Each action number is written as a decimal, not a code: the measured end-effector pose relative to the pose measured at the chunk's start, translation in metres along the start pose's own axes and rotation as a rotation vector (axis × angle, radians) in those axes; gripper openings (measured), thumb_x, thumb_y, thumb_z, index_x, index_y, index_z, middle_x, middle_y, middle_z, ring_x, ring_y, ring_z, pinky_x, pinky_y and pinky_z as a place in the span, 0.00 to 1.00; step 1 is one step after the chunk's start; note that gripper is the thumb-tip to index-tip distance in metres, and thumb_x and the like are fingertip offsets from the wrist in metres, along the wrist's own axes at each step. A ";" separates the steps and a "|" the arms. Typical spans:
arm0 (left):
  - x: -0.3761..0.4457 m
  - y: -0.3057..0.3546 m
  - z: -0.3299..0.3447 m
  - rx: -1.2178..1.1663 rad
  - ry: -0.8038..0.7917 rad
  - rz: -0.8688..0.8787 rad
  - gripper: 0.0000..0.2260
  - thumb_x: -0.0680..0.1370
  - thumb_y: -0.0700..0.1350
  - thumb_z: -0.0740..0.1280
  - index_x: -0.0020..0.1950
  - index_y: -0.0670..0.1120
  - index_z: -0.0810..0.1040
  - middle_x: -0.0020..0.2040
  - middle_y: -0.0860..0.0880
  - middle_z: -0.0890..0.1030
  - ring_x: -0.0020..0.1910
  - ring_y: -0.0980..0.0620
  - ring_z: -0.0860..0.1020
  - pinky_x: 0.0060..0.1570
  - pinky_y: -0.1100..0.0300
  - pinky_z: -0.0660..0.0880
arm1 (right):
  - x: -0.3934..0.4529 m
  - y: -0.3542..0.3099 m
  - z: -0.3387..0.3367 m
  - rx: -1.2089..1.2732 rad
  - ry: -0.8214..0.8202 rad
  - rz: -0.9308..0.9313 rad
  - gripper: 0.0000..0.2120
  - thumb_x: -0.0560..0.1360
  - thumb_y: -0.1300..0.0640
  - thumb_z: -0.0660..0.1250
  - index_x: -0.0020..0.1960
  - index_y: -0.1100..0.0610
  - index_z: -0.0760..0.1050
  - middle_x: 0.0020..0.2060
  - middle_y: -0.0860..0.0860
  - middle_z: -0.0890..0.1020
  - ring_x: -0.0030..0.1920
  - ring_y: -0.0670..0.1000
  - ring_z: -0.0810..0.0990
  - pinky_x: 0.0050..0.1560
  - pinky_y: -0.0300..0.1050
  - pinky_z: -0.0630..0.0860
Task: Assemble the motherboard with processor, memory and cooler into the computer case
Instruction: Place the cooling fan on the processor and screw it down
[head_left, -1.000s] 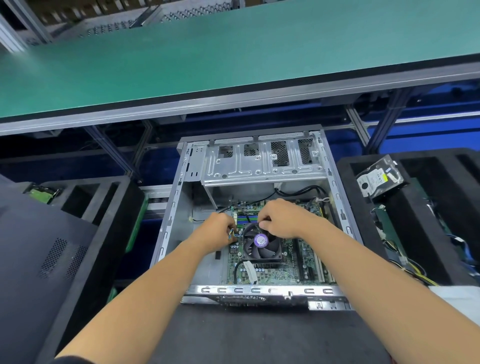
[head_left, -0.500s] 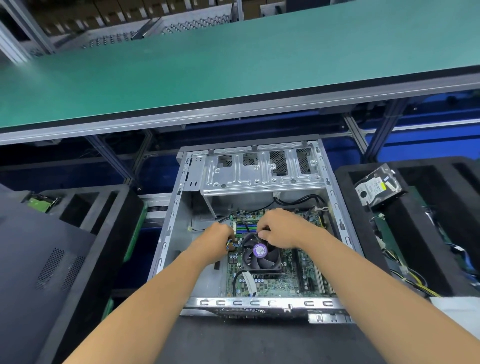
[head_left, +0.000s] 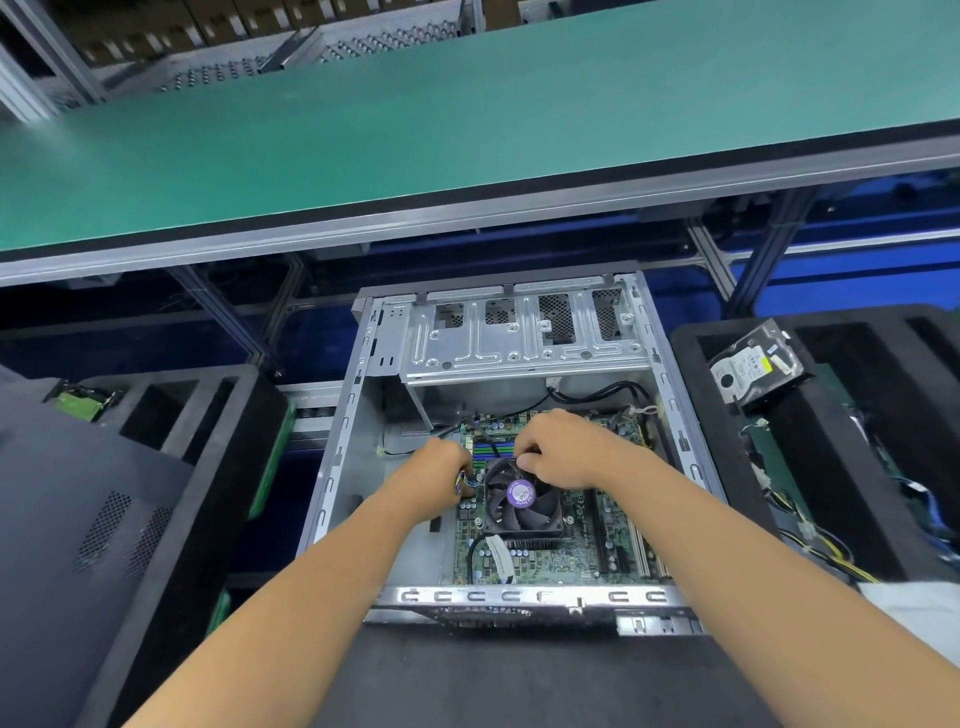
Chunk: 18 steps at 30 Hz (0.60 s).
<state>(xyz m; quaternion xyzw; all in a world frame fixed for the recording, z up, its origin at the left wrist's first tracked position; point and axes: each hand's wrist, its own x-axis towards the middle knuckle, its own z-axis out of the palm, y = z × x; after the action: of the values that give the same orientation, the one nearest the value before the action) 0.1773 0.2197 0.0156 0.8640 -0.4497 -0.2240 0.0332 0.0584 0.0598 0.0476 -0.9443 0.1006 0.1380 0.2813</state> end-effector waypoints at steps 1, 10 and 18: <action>0.000 0.000 0.000 -0.008 0.006 -0.004 0.07 0.75 0.39 0.68 0.53 0.42 0.80 0.49 0.43 0.81 0.49 0.46 0.77 0.48 0.53 0.76 | 0.000 0.000 0.000 0.004 0.001 0.001 0.15 0.80 0.58 0.62 0.34 0.50 0.70 0.30 0.43 0.72 0.32 0.41 0.68 0.42 0.43 0.66; 0.001 -0.002 -0.002 -0.077 0.046 -0.034 0.08 0.74 0.42 0.72 0.51 0.41 0.81 0.46 0.42 0.81 0.39 0.50 0.72 0.38 0.61 0.68 | -0.001 -0.002 -0.001 0.017 -0.008 0.016 0.09 0.80 0.57 0.62 0.49 0.56 0.81 0.39 0.48 0.79 0.37 0.48 0.75 0.42 0.43 0.69; 0.002 -0.001 -0.001 -0.071 0.046 -0.054 0.09 0.74 0.43 0.72 0.52 0.42 0.82 0.48 0.43 0.80 0.41 0.49 0.74 0.41 0.59 0.71 | 0.001 0.002 0.001 0.019 -0.012 0.008 0.09 0.80 0.57 0.62 0.44 0.55 0.79 0.37 0.49 0.81 0.38 0.50 0.77 0.41 0.43 0.69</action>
<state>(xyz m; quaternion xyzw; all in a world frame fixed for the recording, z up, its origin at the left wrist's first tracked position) 0.1792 0.2183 0.0154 0.8790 -0.4172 -0.2205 0.0679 0.0587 0.0589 0.0458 -0.9402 0.1042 0.1439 0.2904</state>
